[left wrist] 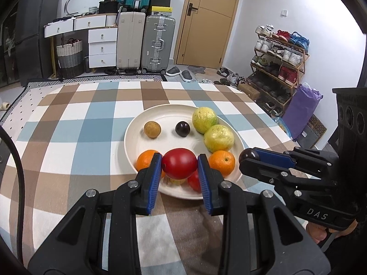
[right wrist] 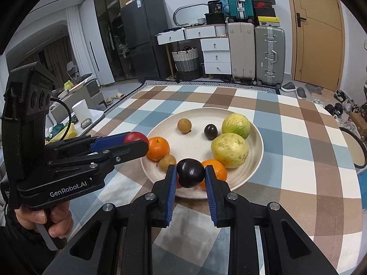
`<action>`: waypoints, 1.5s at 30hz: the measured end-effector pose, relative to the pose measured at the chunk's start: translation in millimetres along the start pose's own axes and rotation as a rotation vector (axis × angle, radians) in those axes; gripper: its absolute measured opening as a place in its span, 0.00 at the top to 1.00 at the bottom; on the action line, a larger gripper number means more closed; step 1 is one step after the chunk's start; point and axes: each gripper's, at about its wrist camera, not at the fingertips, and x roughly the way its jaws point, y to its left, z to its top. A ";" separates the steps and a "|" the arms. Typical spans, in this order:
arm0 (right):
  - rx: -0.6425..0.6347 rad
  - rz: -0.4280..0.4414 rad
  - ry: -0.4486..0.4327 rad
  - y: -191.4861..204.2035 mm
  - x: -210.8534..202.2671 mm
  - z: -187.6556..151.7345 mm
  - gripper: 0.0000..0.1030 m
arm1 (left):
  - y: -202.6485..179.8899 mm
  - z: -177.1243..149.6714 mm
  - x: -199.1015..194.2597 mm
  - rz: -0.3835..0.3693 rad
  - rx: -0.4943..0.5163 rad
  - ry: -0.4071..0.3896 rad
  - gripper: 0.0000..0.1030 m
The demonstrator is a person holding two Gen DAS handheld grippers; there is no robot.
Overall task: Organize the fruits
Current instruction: 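Carry the tomato and plum over the plate with both tools, then open both tools to release the tomato and plum onto the plate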
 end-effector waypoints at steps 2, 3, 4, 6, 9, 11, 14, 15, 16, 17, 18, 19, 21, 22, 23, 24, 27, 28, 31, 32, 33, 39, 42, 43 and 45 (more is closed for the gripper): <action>0.009 -0.002 0.001 -2.8 1.7 2.7 0.75 | -0.1 0.0 0.1 -0.001 -0.001 0.001 0.72; 0.011 -0.005 0.001 -4.0 2.3 4.0 0.75 | -0.4 1.2 2.1 -0.001 -0.001 0.003 0.72; 0.014 -0.009 0.000 -5.1 3.0 5.5 0.75 | -0.4 1.4 2.3 0.000 0.000 0.004 0.72; 0.020 -0.010 -0.001 -7.2 4.4 7.7 0.75 | -0.9 3.7 6.0 0.004 0.000 0.004 0.72; 0.023 -0.014 -0.001 -9.4 7.4 11.1 0.75 | 0.0 7.0 11.6 0.004 0.000 0.007 0.72; 0.028 -0.021 -0.005 -11.0 11.0 14.1 0.75 | 0.3 8.8 14.6 0.006 0.005 0.012 0.72; 0.041 -0.022 -0.012 -13.3 15.8 16.4 0.75 | 2.6 12.5 24.7 0.006 0.005 0.015 0.72; 0.046 -0.022 -0.013 -14.1 18.4 17.1 0.75 | 3.6 13.0 27.3 0.006 0.004 0.016 0.72; 0.049 -0.023 -0.011 -14.7 20.9 17.4 0.75 | 4.4 13.7 30.0 0.008 0.003 0.018 0.72; 0.054 -0.022 -0.010 -15.5 23.6 17.4 0.75 | 5.0 13.3 32.8 0.008 0.001 0.018 0.72; 0.056 -0.021 -0.012 -16.1 25.8 17.2 0.75 | 6.0 13.7 35.1 0.005 -0.001 0.018 0.72; 0.058 -0.022 -0.014 -16.5 27.4 17.0 0.75 | 6.7 13.3 37.6 0.004 -0.002 0.018 0.72; 0.056 -0.018 -0.014 -16.9 30.9 17.0 0.75 | 8.2 13.2 41.1 0.008 -0.003 0.017 0.72; 0.054 -0.017 -0.016 -17.1 32.8 16.8 0.75 | 8.2 12.3 41.6 0.010 -0.004 0.016 0.72; 0.052 -0.018 -0.017 -17.0 33.8 16.4 0.75 | 9.1 11.8 42.9 0.010 -0.006 0.016 0.72; 0.052 -0.017 -0.019 -17.3 34.6 15.9 0.75 | 10.1 11.5 44.2 0.010 -0.007 0.016 0.72; 0.058 -0.010 -0.021 -19.2 37.3 14.4 0.75 | 11.2 10.7 46.2 0.014 -0.007 0.018 0.72; 0.057 -0.011 -0.020 -19.6 38.7 14.2 0.75 | 11.6 10.4 46.7 0.019 -0.007 0.017 0.72; 0.046 -0.024 -0.025 -19.6 40.0 13.2 0.75 | 13.4 9.4 50.3 0.023 -0.011 0.021 0.72; 0.043 -0.023 -0.022 -19.7 40.3 12.8 0.75 | 13.8 9.0 51.4 0.024 -0.012 0.024 0.72; 0.044 -0.022 -0.024 -20.1 39.9 12.4 0.75 | 13.8 9.1 51.9 0.028 -0.009 0.021 0.72; 0.046 -0.034 -0.023 -22.1 40.8 12.7 0.71 | 10.2 7.5 54.0 0.039 0.003 0.019 0.72; 0.039 -0.037 -0.044 -21.4 34.6 12.6 0.63 | 9.4 7.0 53.0 0.041 0.006 0.014 0.72; 0.039 -0.036 -0.053 -21.2 32.1 12.4 0.60 | 9.1 6.5 51.5 0.041 0.007 0.013 0.72; 0.029 -0.043 -0.055 -20.5 29.9 11.9 0.56 | 9.4 5.6 48.9 0.044 0.008 0.012 0.72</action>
